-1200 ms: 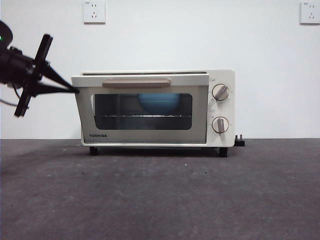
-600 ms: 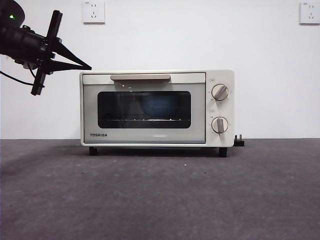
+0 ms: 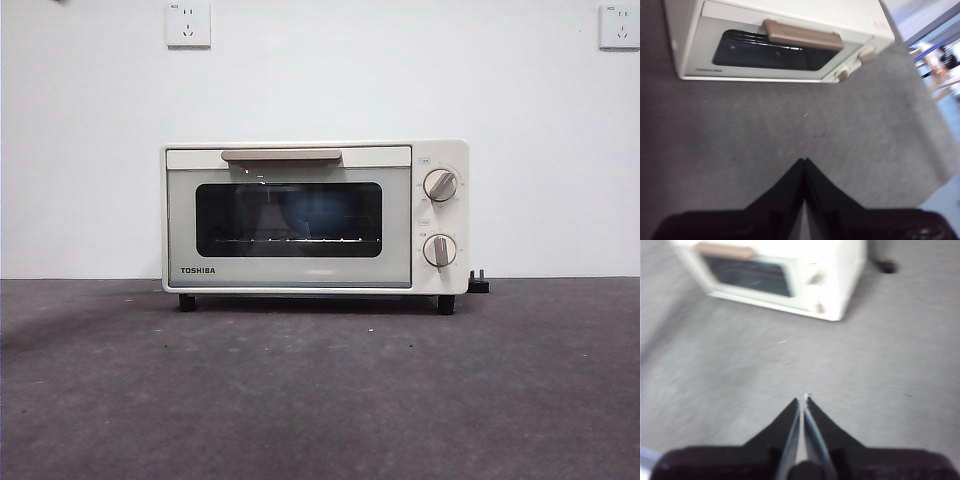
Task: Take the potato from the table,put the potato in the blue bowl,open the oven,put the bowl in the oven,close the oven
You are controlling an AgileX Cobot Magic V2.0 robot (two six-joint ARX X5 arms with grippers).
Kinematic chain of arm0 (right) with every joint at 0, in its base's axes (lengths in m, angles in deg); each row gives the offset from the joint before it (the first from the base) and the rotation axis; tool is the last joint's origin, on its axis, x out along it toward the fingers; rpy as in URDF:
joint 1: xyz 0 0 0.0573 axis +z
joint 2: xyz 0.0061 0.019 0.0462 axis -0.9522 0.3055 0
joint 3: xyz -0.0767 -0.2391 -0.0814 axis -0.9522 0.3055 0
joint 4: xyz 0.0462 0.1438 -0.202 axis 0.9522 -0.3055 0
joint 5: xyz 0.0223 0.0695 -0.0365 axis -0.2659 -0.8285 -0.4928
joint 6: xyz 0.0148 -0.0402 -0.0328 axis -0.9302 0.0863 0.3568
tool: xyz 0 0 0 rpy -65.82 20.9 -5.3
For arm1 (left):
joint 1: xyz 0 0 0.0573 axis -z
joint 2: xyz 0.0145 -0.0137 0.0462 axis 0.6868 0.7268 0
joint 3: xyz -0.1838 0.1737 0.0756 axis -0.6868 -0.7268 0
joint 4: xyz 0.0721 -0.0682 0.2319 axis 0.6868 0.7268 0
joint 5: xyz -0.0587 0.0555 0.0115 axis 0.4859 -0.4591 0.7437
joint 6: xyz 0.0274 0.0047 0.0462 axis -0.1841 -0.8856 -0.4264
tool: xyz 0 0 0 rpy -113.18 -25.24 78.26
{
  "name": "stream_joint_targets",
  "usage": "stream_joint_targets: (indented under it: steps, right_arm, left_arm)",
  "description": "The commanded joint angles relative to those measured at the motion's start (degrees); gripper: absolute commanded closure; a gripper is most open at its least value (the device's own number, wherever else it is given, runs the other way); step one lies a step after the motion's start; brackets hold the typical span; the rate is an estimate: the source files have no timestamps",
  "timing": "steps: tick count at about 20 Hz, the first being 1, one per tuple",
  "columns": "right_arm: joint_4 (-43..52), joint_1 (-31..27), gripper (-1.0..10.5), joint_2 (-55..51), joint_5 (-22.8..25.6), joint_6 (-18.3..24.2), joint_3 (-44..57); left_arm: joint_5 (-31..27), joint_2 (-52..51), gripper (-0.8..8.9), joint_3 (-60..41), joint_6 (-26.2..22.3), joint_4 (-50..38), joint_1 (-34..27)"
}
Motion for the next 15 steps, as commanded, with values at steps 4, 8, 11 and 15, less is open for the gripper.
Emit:
stream_joint_targets:
  steps: [4, 8, 11, 15]
  right_arm:
    - [-0.28, 9.25, 9.6, -1.49, 4.52, 0.83, 0.50]
    - [-1.79, 9.77, 9.6, -4.87, 5.09, 0.76, 0.50]
    - [-5.46, 9.77, 9.5, -5.51, 8.02, 0.76, 0.50]
    - [-10.88, 9.77, 9.5, -4.35, 10.82, -0.31, 0.50]
  left_arm:
    - [-7.15, -16.79, 8.19, -0.11, -6.49, 7.89, 0.20]
    - [-8.48, -24.98, 8.18, -0.11, -6.40, 10.67, 0.20]
    - [-8.41, -26.88, 8.18, -0.11, -6.36, 10.82, 0.20]
    - [-8.48, -25.31, 8.18, -0.11, -6.36, 10.80, 0.20]
